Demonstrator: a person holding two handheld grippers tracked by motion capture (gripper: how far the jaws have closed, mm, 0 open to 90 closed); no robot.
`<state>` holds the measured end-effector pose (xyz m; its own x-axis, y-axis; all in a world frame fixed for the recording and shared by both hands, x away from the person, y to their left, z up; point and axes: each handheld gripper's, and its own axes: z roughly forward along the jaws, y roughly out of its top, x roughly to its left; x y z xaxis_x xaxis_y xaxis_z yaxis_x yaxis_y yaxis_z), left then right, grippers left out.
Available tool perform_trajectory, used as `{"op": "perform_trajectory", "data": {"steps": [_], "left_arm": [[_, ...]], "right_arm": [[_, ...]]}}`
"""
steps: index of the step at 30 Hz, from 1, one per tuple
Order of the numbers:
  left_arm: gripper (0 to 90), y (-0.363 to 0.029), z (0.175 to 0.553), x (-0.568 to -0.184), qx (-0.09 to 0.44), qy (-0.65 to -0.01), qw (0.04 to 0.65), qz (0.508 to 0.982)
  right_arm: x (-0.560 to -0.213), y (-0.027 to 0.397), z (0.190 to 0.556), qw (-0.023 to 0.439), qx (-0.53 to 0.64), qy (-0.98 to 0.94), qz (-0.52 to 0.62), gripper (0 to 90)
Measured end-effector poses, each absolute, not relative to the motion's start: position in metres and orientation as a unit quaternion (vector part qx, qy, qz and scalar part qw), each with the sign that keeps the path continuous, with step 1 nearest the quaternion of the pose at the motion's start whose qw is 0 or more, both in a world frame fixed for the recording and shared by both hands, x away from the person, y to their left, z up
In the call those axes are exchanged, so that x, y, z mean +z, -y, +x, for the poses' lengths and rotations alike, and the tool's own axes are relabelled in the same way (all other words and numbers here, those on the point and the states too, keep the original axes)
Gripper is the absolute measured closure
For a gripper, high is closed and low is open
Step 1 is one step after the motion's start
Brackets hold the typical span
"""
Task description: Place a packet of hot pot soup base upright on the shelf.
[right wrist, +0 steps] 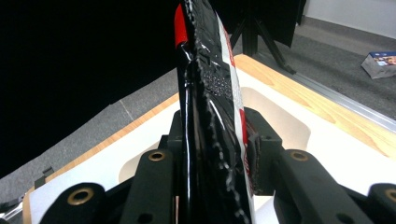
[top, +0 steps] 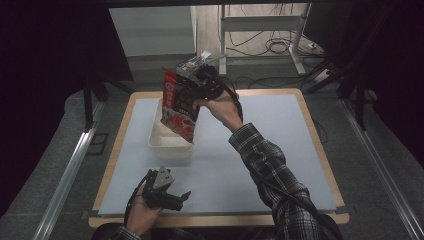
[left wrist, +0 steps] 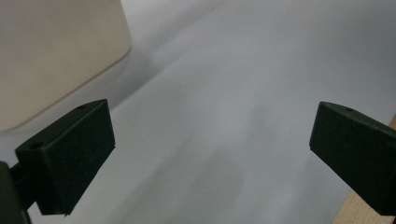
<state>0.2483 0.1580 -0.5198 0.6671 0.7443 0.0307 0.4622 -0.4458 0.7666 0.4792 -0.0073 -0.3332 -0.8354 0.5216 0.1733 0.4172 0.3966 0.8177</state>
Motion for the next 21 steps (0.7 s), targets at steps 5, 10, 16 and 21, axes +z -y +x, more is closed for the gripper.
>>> {"op": "perform_trajectory", "data": {"steps": [5, 10, 16, 21], "left_arm": [[0.0, -0.158, 0.248, -0.520, 0.185, -0.363, 0.379, 0.831], [0.0, -0.158, 0.248, -0.520, 0.187, -0.362, 0.378, 0.832], [0.0, -0.159, 0.248, -0.520, 0.188, -0.362, 0.380, 0.830], [0.0, -0.159, 0.248, -0.520, 0.189, -0.362, 0.379, 0.830]], "right_arm": [[-0.340, -0.006, 0.479, 0.053, 0.465, -0.839, 0.277, 67.5], [-0.347, -0.014, 0.480, 0.050, 0.459, -0.842, 0.279, 67.4], [-0.363, -0.022, 0.482, 0.052, 0.448, -0.848, 0.279, 67.3], [-0.374, -0.026, 0.482, 0.055, 0.437, -0.854, 0.275, 67.1]]}}
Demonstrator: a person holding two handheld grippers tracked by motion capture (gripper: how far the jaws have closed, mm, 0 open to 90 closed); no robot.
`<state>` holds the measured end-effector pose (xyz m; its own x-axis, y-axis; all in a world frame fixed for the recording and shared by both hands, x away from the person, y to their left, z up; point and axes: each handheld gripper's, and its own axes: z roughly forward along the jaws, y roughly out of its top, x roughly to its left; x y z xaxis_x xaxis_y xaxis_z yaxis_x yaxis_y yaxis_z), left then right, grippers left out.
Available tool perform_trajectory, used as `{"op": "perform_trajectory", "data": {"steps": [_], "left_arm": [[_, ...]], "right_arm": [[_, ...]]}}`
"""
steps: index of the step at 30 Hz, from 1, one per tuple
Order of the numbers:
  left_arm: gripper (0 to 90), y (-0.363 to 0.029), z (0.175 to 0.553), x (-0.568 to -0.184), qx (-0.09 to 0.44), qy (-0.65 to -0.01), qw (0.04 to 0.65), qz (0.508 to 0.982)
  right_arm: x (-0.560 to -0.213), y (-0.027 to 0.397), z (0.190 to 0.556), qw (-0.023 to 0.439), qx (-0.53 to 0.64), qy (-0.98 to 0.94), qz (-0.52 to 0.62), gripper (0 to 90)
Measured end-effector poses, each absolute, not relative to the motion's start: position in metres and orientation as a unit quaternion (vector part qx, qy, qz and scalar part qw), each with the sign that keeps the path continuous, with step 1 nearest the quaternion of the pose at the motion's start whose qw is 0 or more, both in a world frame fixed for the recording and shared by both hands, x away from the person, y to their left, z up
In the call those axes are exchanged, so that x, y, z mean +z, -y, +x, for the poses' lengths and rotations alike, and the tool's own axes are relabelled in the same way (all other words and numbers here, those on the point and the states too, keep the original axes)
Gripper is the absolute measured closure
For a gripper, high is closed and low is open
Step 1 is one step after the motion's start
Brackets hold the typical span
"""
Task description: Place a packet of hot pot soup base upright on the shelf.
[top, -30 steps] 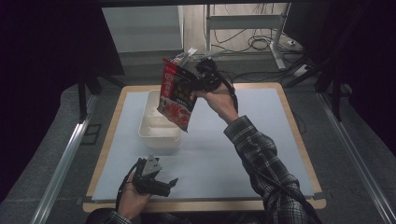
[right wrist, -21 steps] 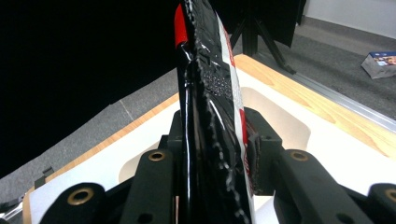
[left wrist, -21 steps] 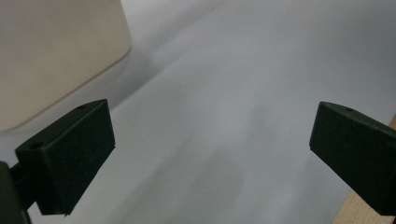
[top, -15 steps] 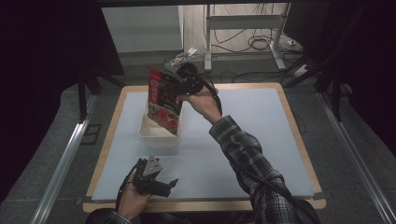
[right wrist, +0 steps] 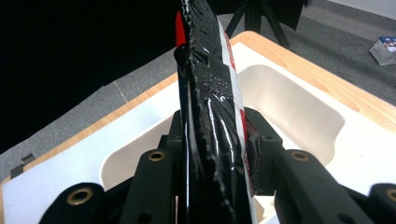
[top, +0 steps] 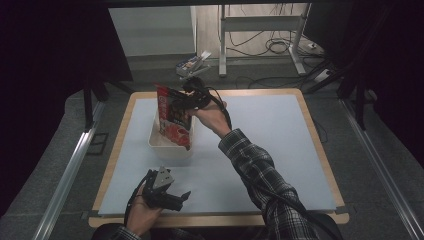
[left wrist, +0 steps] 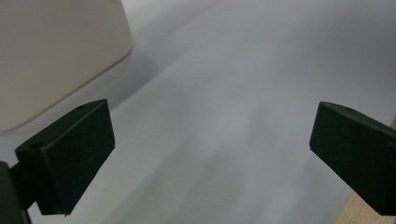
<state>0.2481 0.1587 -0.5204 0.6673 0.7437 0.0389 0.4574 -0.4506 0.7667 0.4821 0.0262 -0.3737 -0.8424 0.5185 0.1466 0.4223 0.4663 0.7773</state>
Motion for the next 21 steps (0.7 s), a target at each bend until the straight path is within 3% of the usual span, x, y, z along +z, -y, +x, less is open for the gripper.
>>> {"op": "perform_trajectory", "data": {"steps": [21], "left_arm": [[0.0, -0.156, 0.248, -0.522, 0.187, -0.359, 0.373, 0.835]], "right_arm": [[-0.401, -0.020, 0.495, 0.074, 0.425, -0.856, 0.284, 67.9]]}}
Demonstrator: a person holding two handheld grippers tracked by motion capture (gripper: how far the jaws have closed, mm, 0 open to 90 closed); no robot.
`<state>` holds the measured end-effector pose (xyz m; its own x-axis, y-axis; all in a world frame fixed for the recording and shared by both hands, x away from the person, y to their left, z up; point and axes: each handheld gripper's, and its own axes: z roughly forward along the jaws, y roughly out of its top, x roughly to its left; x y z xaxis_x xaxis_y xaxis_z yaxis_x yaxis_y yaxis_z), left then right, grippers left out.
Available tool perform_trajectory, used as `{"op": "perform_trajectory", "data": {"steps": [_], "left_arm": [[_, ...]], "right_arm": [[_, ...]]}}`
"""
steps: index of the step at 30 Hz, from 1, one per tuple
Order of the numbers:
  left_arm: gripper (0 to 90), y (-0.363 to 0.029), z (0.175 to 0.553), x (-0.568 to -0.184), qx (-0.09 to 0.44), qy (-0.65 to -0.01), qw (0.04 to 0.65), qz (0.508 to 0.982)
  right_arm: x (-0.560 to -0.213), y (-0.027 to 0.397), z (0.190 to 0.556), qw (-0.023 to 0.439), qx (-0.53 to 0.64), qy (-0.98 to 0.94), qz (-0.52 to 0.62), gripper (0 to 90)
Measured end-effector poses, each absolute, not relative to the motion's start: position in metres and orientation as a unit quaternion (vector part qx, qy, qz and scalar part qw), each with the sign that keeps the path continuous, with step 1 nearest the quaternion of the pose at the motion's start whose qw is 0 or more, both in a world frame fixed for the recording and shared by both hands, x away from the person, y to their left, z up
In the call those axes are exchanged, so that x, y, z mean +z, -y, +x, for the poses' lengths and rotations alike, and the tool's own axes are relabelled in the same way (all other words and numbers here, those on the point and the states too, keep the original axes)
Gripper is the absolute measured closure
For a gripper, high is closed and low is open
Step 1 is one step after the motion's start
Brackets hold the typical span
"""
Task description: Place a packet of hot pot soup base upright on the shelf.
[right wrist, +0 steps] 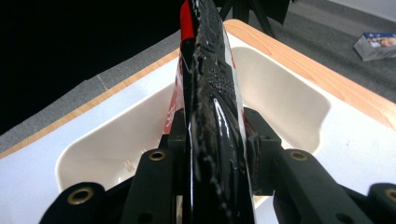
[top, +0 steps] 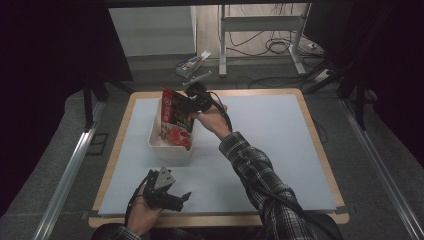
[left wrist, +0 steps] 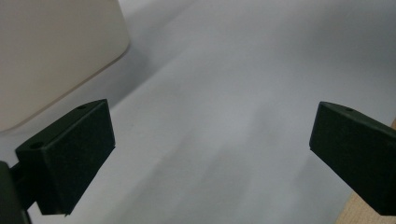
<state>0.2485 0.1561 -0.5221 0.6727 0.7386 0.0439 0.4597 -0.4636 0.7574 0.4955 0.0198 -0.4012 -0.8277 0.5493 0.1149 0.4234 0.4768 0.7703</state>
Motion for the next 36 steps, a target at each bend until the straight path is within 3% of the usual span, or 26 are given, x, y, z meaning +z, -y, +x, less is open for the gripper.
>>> {"op": "perform_trajectory", "data": {"steps": [5, 16, 23, 27, 36], "left_arm": [[0.0, -0.156, 0.249, -0.522, 0.189, -0.361, 0.371, 0.835], [0.0, -0.161, 0.251, -0.525, 0.191, -0.365, 0.384, 0.826], [0.0, -0.164, 0.252, -0.524, 0.191, -0.370, 0.406, 0.813], [0.0, -0.165, 0.253, -0.524, 0.185, -0.372, 0.413, 0.810], [0.0, -0.163, 0.251, -0.522, 0.194, -0.364, 0.411, 0.813]], "right_arm": [[-0.405, -0.011, 0.502, 0.067, 0.422, -0.855, 0.295, 64.6], [-0.402, -0.015, 0.502, 0.108, 0.396, -0.868, 0.280, 30.9], [-0.403, -0.012, 0.502, 0.100, 0.411, -0.864, 0.274, 11.4], [-0.403, -0.011, 0.501, 0.098, 0.411, -0.866, 0.267, 4.8], [-0.398, -0.007, 0.494, 0.112, 0.405, -0.874, 0.245, 1.6]]}}
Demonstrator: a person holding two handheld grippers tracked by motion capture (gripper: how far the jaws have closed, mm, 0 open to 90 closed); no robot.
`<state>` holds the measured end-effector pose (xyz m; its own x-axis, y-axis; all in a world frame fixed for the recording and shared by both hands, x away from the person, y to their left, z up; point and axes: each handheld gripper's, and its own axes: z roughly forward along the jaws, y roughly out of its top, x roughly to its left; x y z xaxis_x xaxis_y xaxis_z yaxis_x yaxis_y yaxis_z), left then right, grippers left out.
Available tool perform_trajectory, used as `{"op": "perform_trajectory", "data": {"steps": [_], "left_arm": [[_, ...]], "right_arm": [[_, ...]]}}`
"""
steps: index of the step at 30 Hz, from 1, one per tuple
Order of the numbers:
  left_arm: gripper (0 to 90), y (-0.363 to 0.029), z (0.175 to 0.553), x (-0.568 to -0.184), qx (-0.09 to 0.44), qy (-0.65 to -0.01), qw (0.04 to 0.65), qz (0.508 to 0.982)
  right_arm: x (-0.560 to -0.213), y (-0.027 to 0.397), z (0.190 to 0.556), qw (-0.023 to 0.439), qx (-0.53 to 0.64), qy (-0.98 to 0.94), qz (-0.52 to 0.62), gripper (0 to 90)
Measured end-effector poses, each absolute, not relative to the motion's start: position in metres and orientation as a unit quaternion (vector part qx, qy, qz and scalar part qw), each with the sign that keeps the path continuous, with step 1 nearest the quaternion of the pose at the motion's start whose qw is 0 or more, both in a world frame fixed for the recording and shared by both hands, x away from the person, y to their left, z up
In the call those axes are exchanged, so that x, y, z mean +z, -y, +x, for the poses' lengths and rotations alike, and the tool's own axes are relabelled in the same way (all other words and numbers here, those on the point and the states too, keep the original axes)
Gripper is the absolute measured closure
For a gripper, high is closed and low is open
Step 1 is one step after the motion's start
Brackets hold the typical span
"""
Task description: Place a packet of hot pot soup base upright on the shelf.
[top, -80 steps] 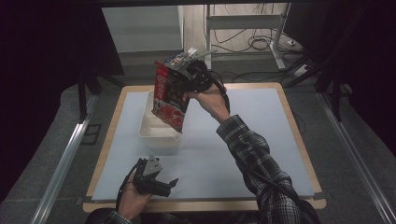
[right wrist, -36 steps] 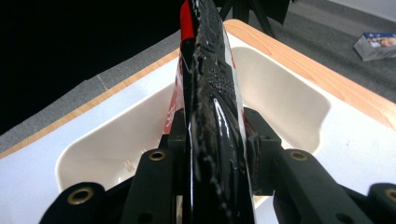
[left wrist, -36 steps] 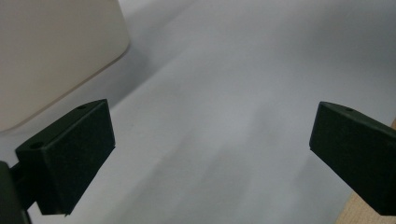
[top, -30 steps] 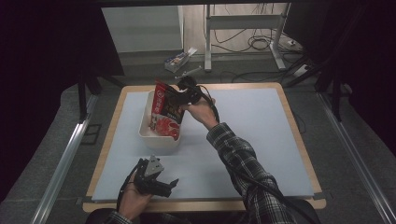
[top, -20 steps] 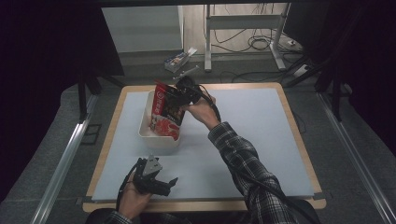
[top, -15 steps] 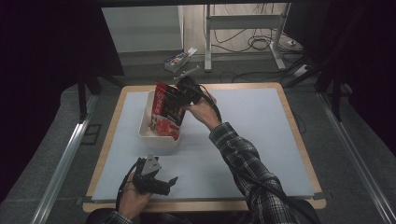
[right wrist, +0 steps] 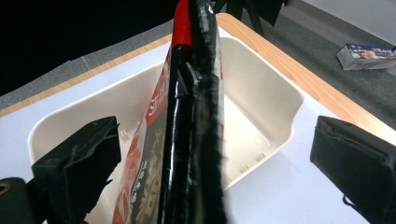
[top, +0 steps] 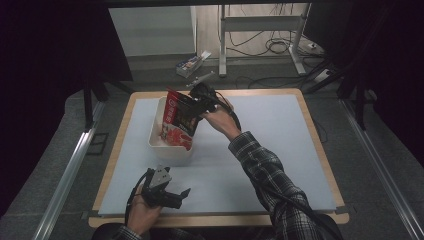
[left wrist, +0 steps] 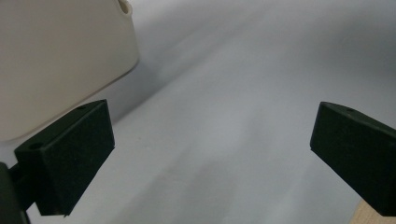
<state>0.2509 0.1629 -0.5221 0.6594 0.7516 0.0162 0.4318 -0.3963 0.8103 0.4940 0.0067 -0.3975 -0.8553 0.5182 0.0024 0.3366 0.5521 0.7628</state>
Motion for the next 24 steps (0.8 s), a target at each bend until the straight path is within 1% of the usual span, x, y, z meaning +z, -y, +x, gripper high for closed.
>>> {"op": "perform_trajectory", "data": {"steps": [5, 24], "left_arm": [[0.0, -0.163, 0.251, -0.522, 0.199, -0.365, 0.408, 0.813], [0.0, -0.161, 0.251, -0.522, 0.203, -0.364, 0.401, 0.816]], "right_arm": [[-0.393, -0.003, 0.490, 0.103, 0.408, -0.874, 0.243, 1.6], [-0.387, 0.007, 0.469, 0.120, 0.401, -0.881, 0.218, 2.0]]}}
